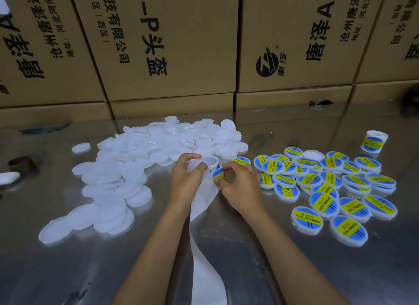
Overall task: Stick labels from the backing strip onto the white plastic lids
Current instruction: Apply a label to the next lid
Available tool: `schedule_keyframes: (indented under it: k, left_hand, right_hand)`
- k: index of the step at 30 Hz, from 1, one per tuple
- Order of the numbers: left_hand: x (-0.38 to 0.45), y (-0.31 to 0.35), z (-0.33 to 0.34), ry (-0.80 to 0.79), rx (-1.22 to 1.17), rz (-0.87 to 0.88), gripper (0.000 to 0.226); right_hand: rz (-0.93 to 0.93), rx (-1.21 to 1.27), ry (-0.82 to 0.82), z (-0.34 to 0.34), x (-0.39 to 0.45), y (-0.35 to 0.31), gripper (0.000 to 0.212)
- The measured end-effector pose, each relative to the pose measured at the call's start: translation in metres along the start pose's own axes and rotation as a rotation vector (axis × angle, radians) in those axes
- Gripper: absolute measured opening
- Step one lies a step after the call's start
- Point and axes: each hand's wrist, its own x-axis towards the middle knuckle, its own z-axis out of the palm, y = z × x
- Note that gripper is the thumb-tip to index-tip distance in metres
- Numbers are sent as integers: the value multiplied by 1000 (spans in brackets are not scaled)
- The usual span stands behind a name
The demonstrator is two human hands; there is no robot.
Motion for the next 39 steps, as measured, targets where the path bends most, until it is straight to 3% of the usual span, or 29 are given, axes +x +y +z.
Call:
schedule_keyframes:
  k: [5, 12, 23, 29, 35, 39]
  left_hand:
    - [2, -2, -1, -36, 103, 135, 33]
    - [4, -9, 2, -108, 191, 182, 49]
    - [9, -11, -1, -86, 185, 170, 42]
    - [11, -11, -2, -92, 225, 160, 44]
    - [9, -10, -3, -95, 192, 154, 44]
    - [5, -4, -5, -65, 56, 133, 43]
  right_hand:
    - [-18, 70, -9, -3, -2, -2, 21]
    - [-86, 85, -15, -3, -5, -2, 19]
    - [13, 285, -113, -11, -10, -3, 26]
    - [74, 336, -224, -25, -11, -10, 11]
    - [180, 537, -330, -42, -11, -19, 29]
    - [303, 775, -283, -49, -9, -22, 36]
